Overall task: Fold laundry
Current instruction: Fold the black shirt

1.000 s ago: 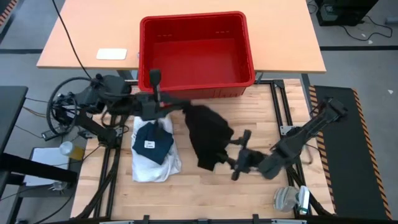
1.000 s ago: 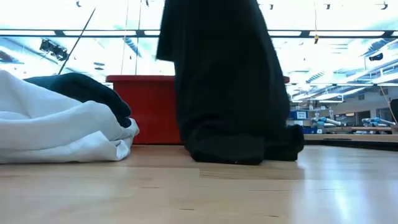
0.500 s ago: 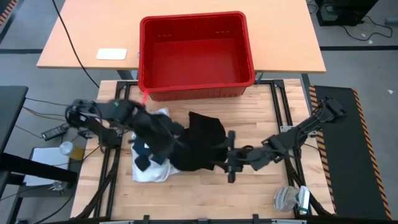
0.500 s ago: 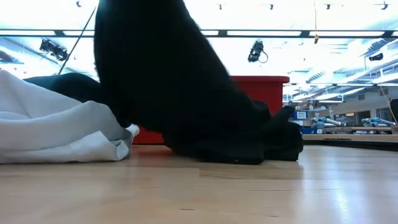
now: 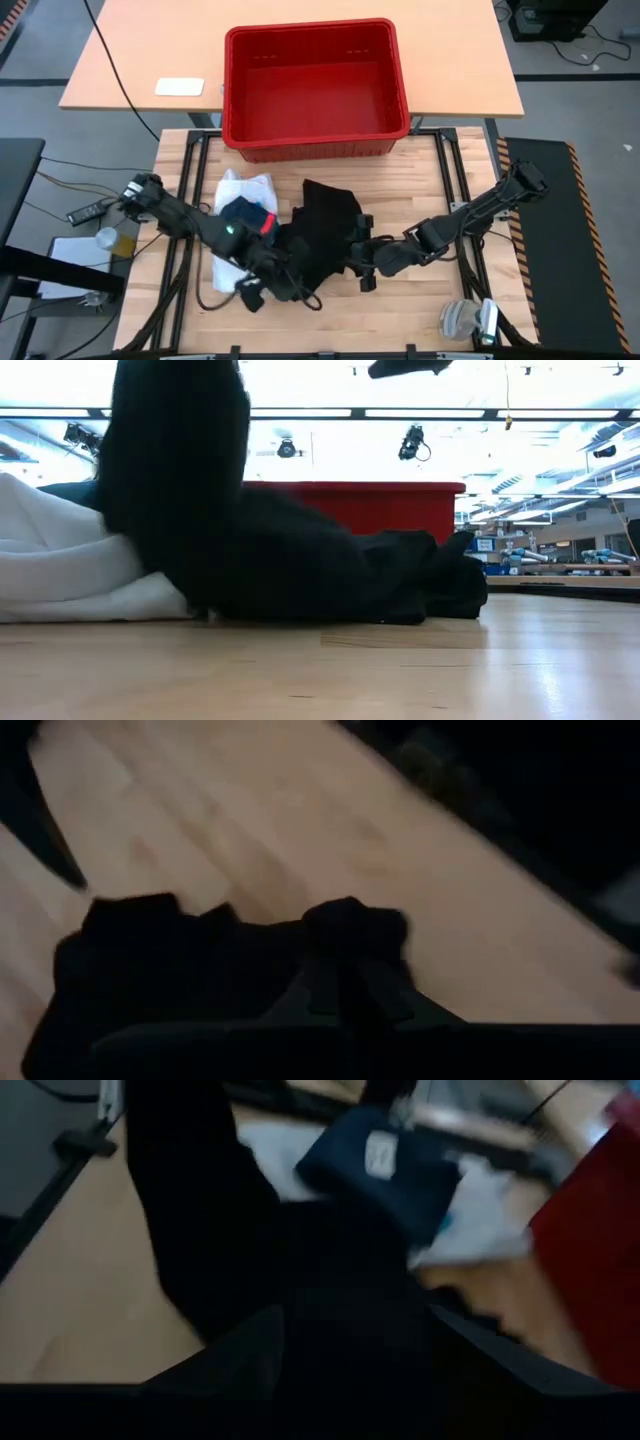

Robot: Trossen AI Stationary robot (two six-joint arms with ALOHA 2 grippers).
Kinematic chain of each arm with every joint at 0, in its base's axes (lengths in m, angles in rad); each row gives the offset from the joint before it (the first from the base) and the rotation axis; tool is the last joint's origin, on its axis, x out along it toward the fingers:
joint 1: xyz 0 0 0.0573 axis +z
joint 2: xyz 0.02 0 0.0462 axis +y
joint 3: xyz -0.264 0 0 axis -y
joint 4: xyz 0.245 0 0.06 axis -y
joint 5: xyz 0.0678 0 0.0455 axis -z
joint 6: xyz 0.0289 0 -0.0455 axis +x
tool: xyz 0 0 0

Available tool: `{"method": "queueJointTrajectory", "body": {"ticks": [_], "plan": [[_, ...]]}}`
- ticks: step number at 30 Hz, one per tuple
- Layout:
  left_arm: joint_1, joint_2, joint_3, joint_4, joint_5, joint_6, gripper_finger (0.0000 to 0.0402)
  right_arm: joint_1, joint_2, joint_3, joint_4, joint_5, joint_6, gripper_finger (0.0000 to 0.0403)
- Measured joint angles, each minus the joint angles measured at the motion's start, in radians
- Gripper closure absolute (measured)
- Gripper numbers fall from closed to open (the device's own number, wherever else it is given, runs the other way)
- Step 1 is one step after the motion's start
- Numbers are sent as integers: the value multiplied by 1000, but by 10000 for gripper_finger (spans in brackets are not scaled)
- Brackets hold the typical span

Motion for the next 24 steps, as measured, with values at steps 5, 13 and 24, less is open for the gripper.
{"method": "queueJointTrajectory", "body": {"ticks": [5,13,24], "plan": [[-35,-28,-311,465,-99,-26,400,-17,36,-38,-62,-58,113,160],[-31,-28,-482,767,-239,-131,371,-115,148,-206,117,-80,119,161],[-58,-30,-443,703,-236,-205,179,-291,242,-242,-201,119,253,161]]}}
